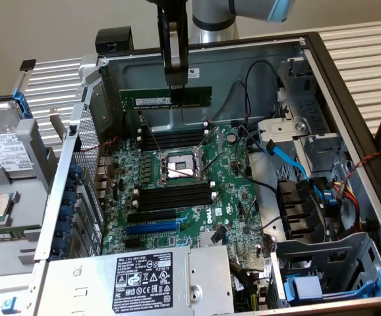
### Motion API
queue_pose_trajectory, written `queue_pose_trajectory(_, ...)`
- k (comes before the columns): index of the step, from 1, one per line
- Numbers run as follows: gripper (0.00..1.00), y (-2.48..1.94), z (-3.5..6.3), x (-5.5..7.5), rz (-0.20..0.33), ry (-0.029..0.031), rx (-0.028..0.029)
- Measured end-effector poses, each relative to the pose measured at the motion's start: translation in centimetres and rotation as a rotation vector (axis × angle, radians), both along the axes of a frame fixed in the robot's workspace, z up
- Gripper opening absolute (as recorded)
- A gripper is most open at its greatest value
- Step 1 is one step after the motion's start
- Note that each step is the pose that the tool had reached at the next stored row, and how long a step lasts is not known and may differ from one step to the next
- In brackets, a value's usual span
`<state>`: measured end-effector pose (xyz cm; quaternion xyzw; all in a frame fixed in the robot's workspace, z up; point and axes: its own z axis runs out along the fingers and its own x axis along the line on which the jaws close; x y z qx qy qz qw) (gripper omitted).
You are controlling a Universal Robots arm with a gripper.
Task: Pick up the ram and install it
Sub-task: 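Insert the ram into the slot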
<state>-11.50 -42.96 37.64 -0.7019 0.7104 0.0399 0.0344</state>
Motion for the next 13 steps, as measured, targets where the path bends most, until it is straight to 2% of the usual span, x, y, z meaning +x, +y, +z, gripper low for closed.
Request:
queue_pose_trajectory(6, 0.14, 0.02, -0.79, 0.0, -0.021, 0.0, -0.0041)
queue_pose_trajectory(13, 0.14, 0.08, -1.96, 0.0, -0.053, 0.0001, -0.0049)
